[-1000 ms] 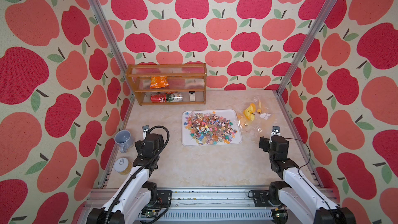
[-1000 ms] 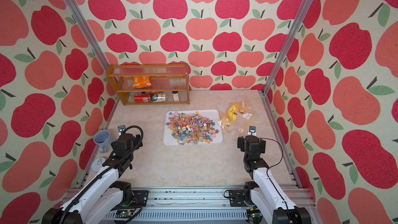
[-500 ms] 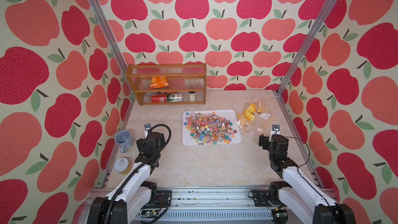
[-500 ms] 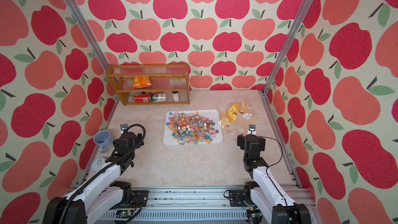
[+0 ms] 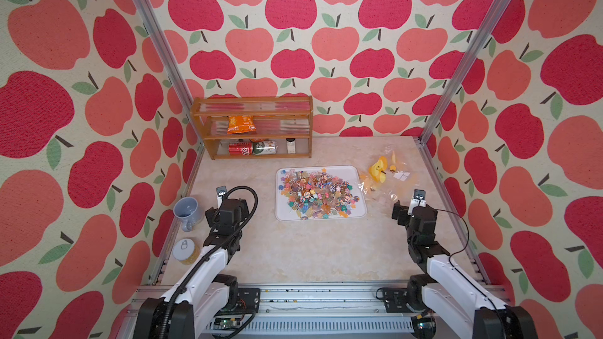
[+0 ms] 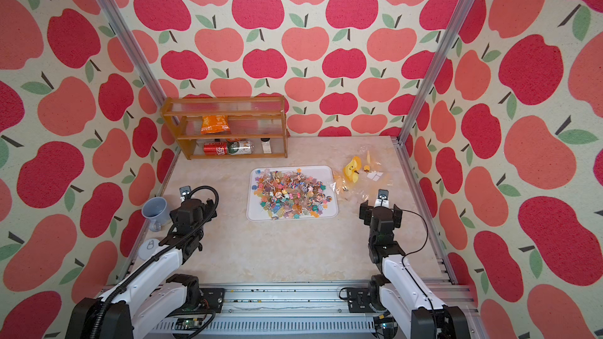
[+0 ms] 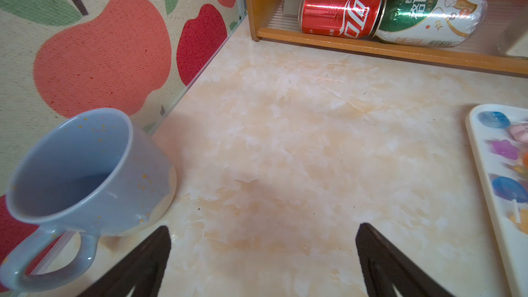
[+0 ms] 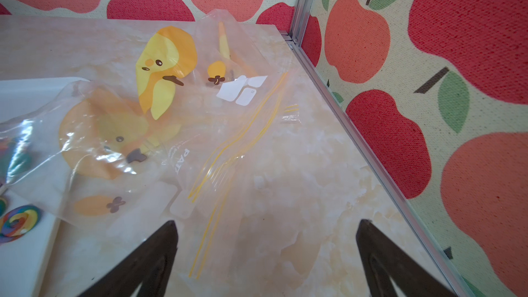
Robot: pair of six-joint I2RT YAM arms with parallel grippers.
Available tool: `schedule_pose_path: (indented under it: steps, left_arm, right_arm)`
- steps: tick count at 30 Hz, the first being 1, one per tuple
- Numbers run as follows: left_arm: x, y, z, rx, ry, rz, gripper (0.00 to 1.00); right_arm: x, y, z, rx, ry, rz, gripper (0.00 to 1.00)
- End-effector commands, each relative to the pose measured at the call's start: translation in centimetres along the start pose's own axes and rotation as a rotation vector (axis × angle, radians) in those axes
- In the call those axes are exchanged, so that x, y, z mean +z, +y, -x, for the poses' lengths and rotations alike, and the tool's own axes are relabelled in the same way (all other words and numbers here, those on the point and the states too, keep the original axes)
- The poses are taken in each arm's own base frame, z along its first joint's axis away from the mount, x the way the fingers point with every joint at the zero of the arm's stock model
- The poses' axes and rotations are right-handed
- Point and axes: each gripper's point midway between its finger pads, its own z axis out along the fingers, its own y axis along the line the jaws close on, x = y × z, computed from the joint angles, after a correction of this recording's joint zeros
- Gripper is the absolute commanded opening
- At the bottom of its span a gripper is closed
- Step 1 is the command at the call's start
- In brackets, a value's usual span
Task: Pour candies out of the ziploc bag
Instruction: Reset both arms
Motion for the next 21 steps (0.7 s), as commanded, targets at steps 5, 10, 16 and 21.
schedule_pose_path:
  steps: [5, 10, 16, 21]
  left_arm:
    - [-0.1, 0.3, -0.2, 0.014, -0.053, -0.01, 0.99]
    - [0.1, 0.2, -0.1, 0.015, -0.047, -0.006, 1.0]
    - [0.1, 0.4, 0.1, 0.01, -0.063, -0.005, 0.99]
    - [0.0, 0.4, 0.5, 0.0, -0.102, -0.013, 0.99]
  right_arm:
    - [-0.3, -0.4, 1.0, 0.01, -0.062, -0.021, 0.99]
    - [-0.9, -0.9, 1.3, 0.036, -0.112, -0.036, 0.99]
    - [-1.1, -1.1, 1.4, 0.054, -0.145, -0.041, 0.99]
    - [-1.0, -1.1, 1.5, 0.057, -0.154, -0.042, 0.99]
